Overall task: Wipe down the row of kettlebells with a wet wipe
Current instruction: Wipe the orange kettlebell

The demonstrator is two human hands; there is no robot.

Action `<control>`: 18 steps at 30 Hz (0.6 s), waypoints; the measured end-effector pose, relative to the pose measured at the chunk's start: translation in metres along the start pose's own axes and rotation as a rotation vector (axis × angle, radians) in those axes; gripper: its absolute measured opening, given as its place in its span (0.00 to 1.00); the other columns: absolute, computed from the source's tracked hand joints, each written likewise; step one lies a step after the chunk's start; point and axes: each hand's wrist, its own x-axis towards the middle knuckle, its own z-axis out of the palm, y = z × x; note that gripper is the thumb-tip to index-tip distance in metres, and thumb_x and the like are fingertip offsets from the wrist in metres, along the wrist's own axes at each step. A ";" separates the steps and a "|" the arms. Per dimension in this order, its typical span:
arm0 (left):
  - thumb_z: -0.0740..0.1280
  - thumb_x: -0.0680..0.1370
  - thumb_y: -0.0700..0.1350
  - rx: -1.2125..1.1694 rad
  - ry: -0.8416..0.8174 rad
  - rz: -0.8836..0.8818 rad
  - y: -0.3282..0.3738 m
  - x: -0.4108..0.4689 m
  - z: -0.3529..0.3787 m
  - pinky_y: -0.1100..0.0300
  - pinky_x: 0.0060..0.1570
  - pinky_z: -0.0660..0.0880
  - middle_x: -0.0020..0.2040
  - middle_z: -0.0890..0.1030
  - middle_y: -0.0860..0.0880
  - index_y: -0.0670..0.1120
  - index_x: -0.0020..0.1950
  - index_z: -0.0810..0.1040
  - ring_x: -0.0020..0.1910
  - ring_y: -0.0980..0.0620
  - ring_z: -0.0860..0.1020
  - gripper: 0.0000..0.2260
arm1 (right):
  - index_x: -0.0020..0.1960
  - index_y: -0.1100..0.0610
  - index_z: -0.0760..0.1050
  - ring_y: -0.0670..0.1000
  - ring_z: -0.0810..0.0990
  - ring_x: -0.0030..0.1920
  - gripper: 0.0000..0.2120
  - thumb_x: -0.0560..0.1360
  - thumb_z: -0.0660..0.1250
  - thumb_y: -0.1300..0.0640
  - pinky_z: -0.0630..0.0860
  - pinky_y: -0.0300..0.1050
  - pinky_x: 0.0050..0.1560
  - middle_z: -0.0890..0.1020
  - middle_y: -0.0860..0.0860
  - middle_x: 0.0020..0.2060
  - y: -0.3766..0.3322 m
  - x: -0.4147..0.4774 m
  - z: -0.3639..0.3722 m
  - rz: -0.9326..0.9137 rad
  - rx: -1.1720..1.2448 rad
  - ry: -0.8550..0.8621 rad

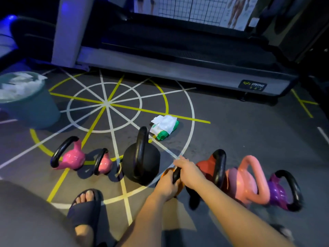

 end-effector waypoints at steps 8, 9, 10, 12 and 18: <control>0.68 0.81 0.52 -0.037 0.073 -0.045 -0.009 -0.001 0.012 0.65 0.47 0.65 0.55 0.79 0.52 0.47 0.66 0.74 0.57 0.52 0.78 0.17 | 0.72 0.59 0.72 0.46 0.61 0.77 0.28 0.76 0.54 0.74 0.48 0.32 0.75 0.69 0.51 0.74 0.032 -0.014 -0.016 -0.132 0.128 -0.007; 0.69 0.81 0.52 -0.038 0.094 -0.039 -0.010 -0.002 0.014 0.66 0.45 0.65 0.52 0.78 0.53 0.47 0.65 0.75 0.53 0.53 0.77 0.16 | 0.74 0.58 0.71 0.47 0.60 0.78 0.28 0.77 0.54 0.73 0.48 0.35 0.77 0.68 0.50 0.75 0.034 -0.011 -0.018 -0.107 0.136 -0.009; 0.70 0.80 0.52 -0.031 0.108 -0.035 -0.009 -0.002 0.014 0.68 0.42 0.64 0.50 0.77 0.53 0.46 0.64 0.75 0.50 0.54 0.76 0.16 | 0.75 0.56 0.69 0.47 0.58 0.78 0.28 0.78 0.54 0.73 0.48 0.39 0.78 0.66 0.48 0.75 0.035 -0.009 -0.016 -0.103 0.147 0.005; 0.72 0.77 0.57 0.017 0.126 -0.029 -0.016 -0.001 0.014 0.67 0.42 0.64 0.47 0.76 0.52 0.46 0.60 0.76 0.48 0.53 0.75 0.19 | 0.75 0.55 0.68 0.45 0.56 0.79 0.29 0.78 0.54 0.73 0.46 0.39 0.78 0.63 0.44 0.75 0.029 -0.016 -0.012 -0.109 0.155 0.024; 0.75 0.68 0.67 0.032 0.149 -0.137 -0.057 -0.017 0.023 0.61 0.52 0.68 0.55 0.77 0.51 0.52 0.60 0.75 0.56 0.52 0.75 0.28 | 0.76 0.51 0.68 0.45 0.54 0.79 0.29 0.79 0.55 0.71 0.46 0.46 0.80 0.63 0.45 0.77 0.023 -0.041 0.003 -0.306 0.118 -0.059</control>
